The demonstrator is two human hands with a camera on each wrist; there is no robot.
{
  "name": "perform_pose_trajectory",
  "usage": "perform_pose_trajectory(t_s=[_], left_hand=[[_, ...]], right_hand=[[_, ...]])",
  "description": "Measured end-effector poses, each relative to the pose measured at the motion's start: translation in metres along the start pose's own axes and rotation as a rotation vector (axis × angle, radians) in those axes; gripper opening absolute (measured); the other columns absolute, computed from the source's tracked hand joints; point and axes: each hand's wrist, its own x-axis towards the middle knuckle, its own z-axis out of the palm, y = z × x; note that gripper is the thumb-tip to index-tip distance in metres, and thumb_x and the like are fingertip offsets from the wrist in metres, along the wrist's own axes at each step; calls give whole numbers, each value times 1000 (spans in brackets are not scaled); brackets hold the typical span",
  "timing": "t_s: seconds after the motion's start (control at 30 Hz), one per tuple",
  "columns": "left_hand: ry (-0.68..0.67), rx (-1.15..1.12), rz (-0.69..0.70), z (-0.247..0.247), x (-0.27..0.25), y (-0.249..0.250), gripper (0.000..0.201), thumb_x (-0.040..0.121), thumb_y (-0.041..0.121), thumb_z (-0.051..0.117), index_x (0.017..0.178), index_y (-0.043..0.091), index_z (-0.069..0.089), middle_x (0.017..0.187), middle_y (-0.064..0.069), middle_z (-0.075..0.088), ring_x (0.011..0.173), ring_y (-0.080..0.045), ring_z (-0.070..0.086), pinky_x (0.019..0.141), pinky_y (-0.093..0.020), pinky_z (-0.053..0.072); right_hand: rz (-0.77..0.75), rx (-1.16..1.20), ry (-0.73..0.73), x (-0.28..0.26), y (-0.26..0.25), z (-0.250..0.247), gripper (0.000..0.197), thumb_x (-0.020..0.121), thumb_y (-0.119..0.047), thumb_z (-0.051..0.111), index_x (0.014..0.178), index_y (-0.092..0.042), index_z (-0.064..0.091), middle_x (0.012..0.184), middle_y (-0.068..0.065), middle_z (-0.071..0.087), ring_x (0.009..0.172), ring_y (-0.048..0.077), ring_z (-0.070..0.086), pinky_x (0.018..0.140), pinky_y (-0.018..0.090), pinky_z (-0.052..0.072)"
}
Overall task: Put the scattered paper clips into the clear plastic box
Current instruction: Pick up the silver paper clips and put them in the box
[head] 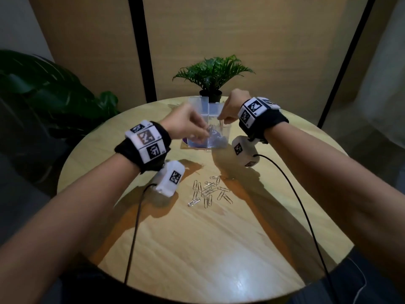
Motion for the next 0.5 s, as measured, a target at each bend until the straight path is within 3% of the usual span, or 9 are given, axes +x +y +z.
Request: perform_pose_trajectory(t_s=[0.07, 0.17, 0.27, 0.37, 0.43, 0.5], left_hand=[[111, -46, -24, -2, 15, 10, 8, 79, 3, 70, 85, -1, 68, 81, -12, 71, 64, -9, 70, 59, -17, 55], [208, 34, -62, 5, 46, 20, 12, 78, 0, 71, 87, -6, 67, 83, -18, 71, 71, -21, 72, 65, -30, 60], [217, 236, -103, 16, 68, 23, 16, 75, 3, 76, 85, -8, 69, 83, -22, 72, 75, -30, 72, 72, -42, 61], [200, 354, -90, 23, 76, 23, 31, 70, 15, 82, 88, -7, 69, 84, -20, 71, 77, -29, 71, 73, -42, 60], [227, 352, -24, 19, 67, 25, 26, 71, 17, 81, 83, -3, 70, 79, -16, 71, 69, -24, 71, 67, -37, 61], [207, 358, 41, 10, 47, 23, 19, 73, 14, 80, 79, -1, 71, 73, -13, 71, 65, -22, 70, 60, -32, 60]], right_hand=[[-5, 10, 8, 1, 0, -2, 25, 77, -16, 76, 94, 2, 70, 85, 15, 75, 81, 23, 74, 79, 39, 60], [-37, 30, 179, 2, 9, -13, 20, 79, -14, 71, 90, 2, 71, 85, 17, 74, 79, 25, 73, 77, 42, 60], [-57, -1, 318, 0, 18, -24, 16, 78, -9, 67, 91, -2, 72, 88, 19, 72, 83, 32, 70, 77, 42, 60], [-84, -23, 364, -12, 25, -37, 14, 79, -8, 64, 91, -5, 72, 89, 16, 71, 84, 31, 69, 78, 41, 59], [-149, -51, 334, -29, 27, -42, 12, 81, -9, 63, 85, -6, 73, 82, 12, 72, 77, 25, 70, 73, 37, 60], [-271, -133, 130, -55, 25, -36, 14, 83, -9, 61, 87, -7, 75, 77, 7, 72, 66, 17, 69, 64, 28, 59]])
